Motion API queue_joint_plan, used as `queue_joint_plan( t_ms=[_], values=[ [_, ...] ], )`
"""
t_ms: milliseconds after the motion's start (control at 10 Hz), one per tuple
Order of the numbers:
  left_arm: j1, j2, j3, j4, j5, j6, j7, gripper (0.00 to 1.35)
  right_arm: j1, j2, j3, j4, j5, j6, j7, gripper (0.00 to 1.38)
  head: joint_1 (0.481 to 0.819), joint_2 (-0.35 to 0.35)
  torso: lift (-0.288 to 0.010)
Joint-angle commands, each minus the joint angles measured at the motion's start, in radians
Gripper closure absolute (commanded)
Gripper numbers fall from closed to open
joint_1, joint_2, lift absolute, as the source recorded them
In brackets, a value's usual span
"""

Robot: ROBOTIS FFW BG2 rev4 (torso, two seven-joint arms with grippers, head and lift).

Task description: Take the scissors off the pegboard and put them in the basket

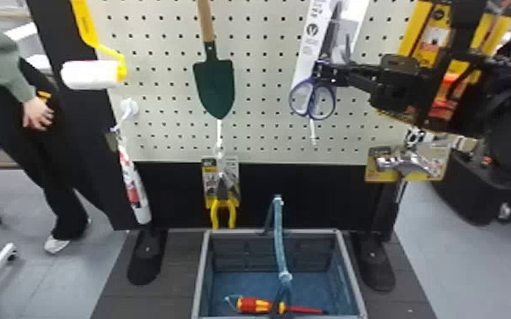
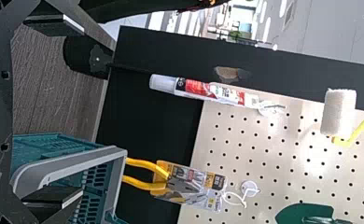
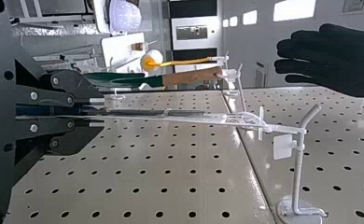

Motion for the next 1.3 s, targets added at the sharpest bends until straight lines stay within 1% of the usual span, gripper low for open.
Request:
queue_joint_plan(
  t_ms=[0, 700, 1200],
  values=[
    [0.0, 0.001, -0.001, 0.0, 0.0, -0.001, -0.001, 0.1, -0.002, -0.001, 0.0, -0.002, -0.002, 0.0, 0.0, 1.27, 0.549, 0.0, -0.1],
    [-0.002, 0.003, -0.001, 0.0, 0.0, -0.001, 0.001, 0.1, -0.002, -0.004, 0.002, -0.002, -0.013, -0.008, 0.0, 1.27, 0.549, 0.0, -0.1],
    [0.002, 0.004, -0.001, 0.0, 0.0, -0.002, 0.002, 0.1, 0.006, -0.004, -0.003, -0.083, -0.019, -0.006, 0.0, 1.27, 0.549, 0.0, -0.1]
  ],
)
